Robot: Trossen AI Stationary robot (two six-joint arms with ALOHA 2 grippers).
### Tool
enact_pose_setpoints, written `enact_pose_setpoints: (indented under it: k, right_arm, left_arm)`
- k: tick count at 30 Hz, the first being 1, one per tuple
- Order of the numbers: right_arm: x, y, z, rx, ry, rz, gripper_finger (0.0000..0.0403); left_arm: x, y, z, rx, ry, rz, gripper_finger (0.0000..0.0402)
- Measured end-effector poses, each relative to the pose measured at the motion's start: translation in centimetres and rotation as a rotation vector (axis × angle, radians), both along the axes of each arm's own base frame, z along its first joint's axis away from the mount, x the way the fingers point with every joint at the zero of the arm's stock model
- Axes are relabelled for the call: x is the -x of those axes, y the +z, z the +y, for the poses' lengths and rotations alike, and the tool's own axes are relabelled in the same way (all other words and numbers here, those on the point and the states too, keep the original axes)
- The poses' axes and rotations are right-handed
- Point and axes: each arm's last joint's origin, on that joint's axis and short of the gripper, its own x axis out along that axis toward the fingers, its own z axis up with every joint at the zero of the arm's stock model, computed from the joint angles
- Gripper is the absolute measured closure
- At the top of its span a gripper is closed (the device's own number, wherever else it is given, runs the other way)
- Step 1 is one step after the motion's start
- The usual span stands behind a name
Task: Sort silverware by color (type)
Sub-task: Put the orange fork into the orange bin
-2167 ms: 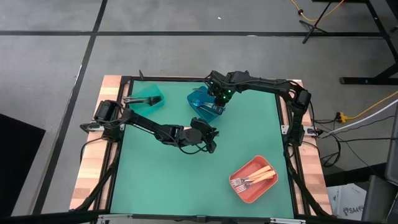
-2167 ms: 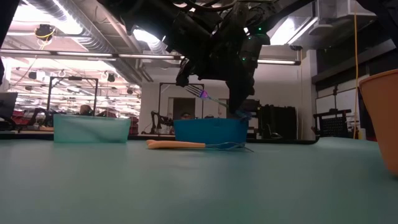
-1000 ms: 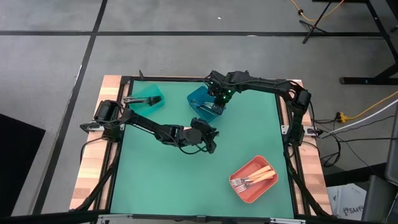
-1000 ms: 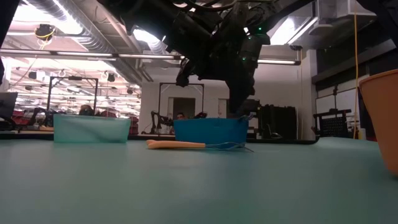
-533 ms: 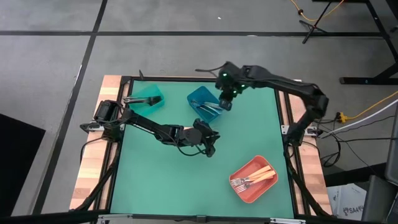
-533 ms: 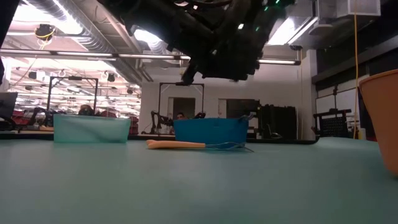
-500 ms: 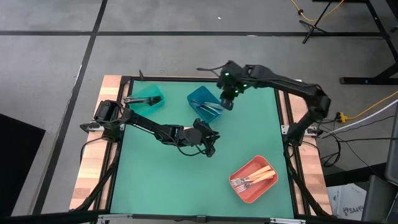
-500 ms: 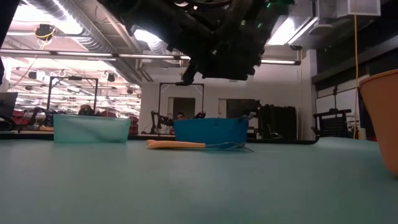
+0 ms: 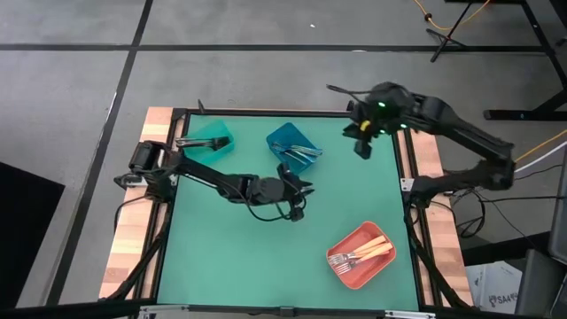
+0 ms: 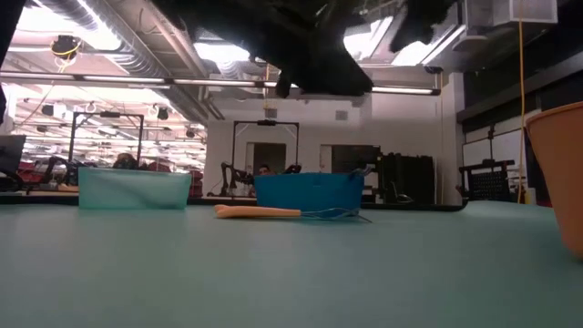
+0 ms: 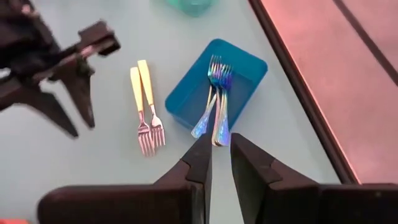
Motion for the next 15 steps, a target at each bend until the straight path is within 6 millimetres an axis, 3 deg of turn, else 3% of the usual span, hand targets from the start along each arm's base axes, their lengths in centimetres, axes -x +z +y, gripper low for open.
enact_pose_setpoints:
  k: [7,15]
  right_arm:
    - [4.3,-2.2,2.0,0.023,-0.005,-0.083,0.0352]
    - [6.5,-5.8,3.1,0.009,-0.022,-0.182,0.0352]
  left_arm:
    - [1.4,0.7,0.6,-0.075,-0.017,0.15,0.0317]
    - [3.1,-1.4,2.9,-0.019,-0.069,0.46,0.0317]
